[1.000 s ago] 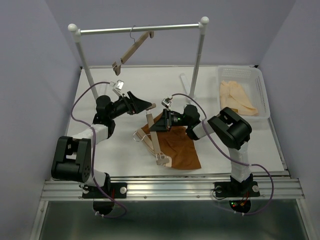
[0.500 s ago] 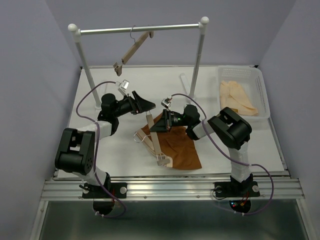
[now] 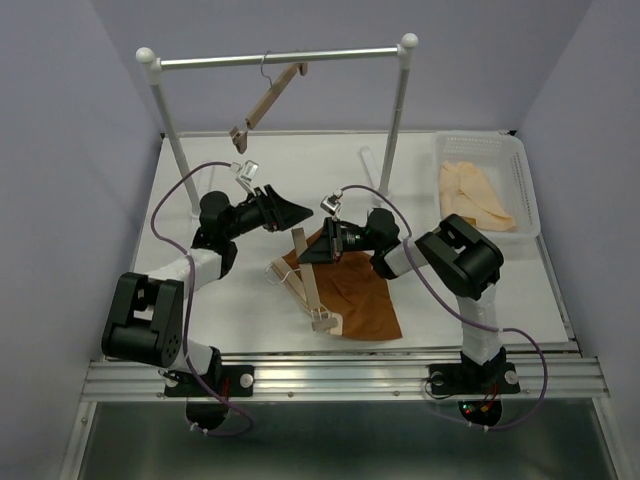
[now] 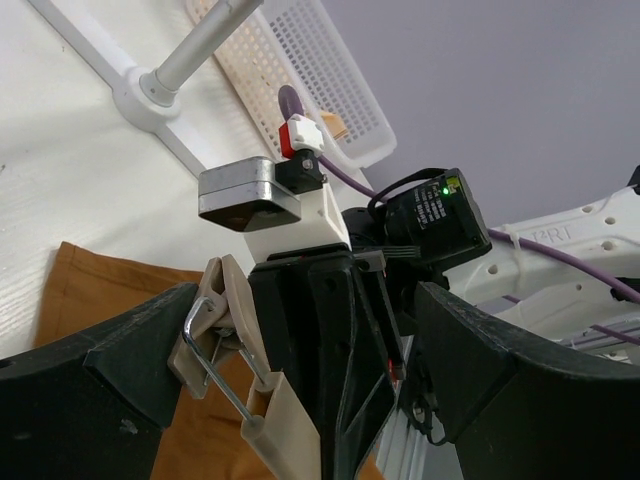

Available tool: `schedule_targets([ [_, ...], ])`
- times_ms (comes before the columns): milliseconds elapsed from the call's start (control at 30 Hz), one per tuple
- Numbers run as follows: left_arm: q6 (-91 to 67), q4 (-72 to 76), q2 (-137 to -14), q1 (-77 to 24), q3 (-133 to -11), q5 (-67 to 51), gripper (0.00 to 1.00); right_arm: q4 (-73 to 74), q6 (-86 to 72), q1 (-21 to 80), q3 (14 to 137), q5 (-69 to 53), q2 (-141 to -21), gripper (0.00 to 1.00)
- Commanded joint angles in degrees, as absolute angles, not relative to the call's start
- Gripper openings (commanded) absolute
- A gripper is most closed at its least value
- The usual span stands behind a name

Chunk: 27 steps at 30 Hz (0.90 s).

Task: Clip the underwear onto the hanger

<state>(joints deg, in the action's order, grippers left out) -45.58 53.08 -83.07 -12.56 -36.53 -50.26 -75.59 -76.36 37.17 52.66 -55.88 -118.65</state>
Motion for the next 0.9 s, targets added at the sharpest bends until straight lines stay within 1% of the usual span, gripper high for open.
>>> schedule_targets([
  [0, -46.41, 57.13, -77.88, -13.1, -35.42, -51.77, 0.99, -103.54, -76.55, 37.18, 52.91, -53.79, -117.6, 0.01],
  [400, -44.74, 51.86, -73.39, -13.01, -33.49, -48.7, 0.98, -95.8, -70.5, 37.18, 51.68, -51.77, -115.76, 0.01],
  [500, -43.95, 49.83, -73.04, -13.01, -33.84, -47.99, 0.98, -86.78, -63.31, 37.18, 50.63, -50.45, -113.56, 0.01],
  [667, -44.47, 49.75, -73.04, -13.1, -34.1, -47.81, 0.97, -80.69, -59.07, 37.18, 51.14, -49.31, -111.36, 0.01],
  [767, -44.47, 50.18, -73.3, -13.01, -34.36, -48.07, 0.97, -81.99, -60.55, 37.18, 52.03, -50.36, -112.23, 0.01],
  [867, -44.91, 51.24, -74.09, -13.1, -34.8, -48.34, 0.96, -86.65, -64.24, 37.18, 52.38, -51.77, -114.17, 0.01],
])
